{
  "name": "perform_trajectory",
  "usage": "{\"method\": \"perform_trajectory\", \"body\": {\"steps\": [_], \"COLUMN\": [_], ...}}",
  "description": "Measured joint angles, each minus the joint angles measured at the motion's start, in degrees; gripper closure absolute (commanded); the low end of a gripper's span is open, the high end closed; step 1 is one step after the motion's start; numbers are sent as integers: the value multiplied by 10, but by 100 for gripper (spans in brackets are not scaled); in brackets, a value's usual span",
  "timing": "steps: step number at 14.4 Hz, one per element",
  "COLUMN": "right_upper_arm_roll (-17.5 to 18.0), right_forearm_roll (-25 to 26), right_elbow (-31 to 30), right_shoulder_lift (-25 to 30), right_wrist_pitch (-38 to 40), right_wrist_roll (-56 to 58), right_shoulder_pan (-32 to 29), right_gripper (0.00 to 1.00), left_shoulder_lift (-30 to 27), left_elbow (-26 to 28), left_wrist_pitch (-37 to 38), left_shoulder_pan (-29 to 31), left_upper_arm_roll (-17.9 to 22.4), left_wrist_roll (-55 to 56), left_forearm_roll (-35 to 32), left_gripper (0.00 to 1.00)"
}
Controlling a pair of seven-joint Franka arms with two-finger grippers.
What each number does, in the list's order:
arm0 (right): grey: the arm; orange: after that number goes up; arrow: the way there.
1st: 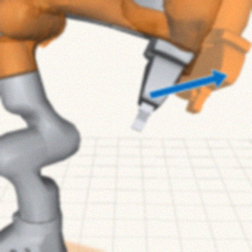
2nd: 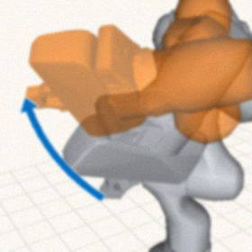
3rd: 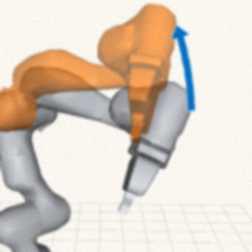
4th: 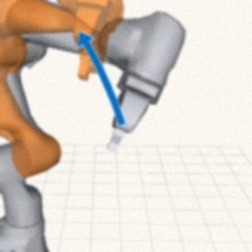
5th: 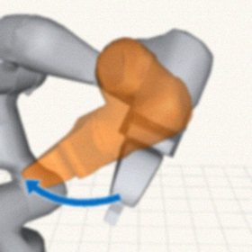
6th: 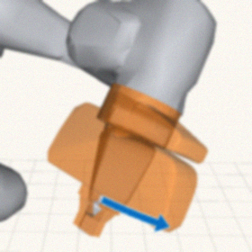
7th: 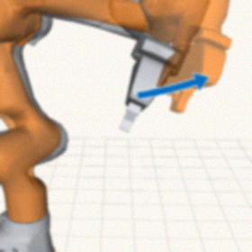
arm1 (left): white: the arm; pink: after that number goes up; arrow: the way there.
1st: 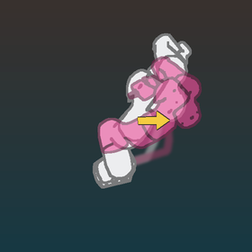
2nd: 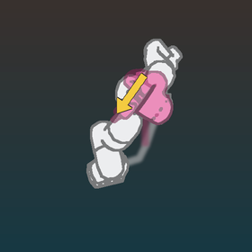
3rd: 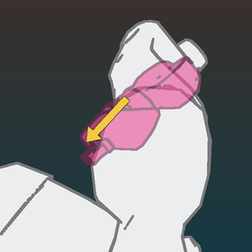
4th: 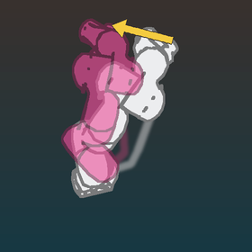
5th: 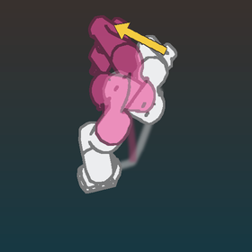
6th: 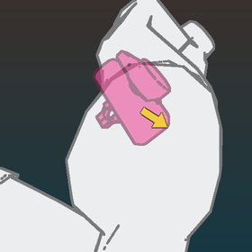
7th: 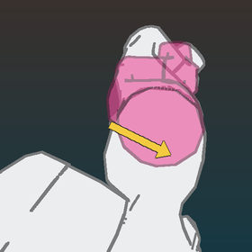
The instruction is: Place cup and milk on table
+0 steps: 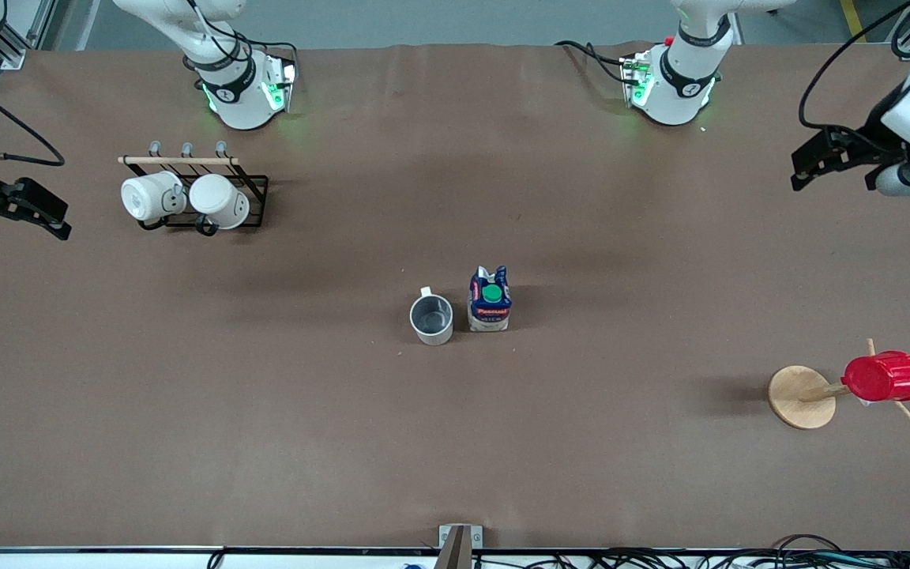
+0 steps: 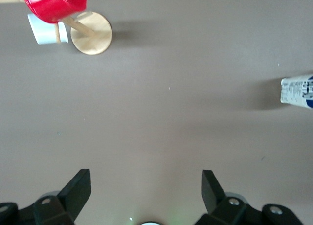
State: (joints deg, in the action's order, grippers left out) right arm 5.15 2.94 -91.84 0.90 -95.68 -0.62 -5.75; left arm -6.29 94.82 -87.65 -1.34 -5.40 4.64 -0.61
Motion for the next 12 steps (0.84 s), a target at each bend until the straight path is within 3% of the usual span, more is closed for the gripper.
{"method": "perform_trajectory", "body": {"steps": [3,12], "right_upper_arm_roll": [0,0], "right_forearm_roll": [0,-5], "right_elbow": [0,0], "right_shoulder_lift": [0,0], "right_wrist_pitch": [1,0], "right_wrist_roll": [0,0], "right_shoulder_pan": [0,0], "right_gripper": [0,0], "left_shoulder_lift": [-14,-5], "left_elbow": [13,13], "left_wrist_pitch": [-1,-4], "left_shoulder_pan": [-15,-19], "left_upper_arm_roll": [18,20], "left_wrist_roll": [-5,-7], "left_forearm_roll": [0,0], "left_gripper": [0,0]}}
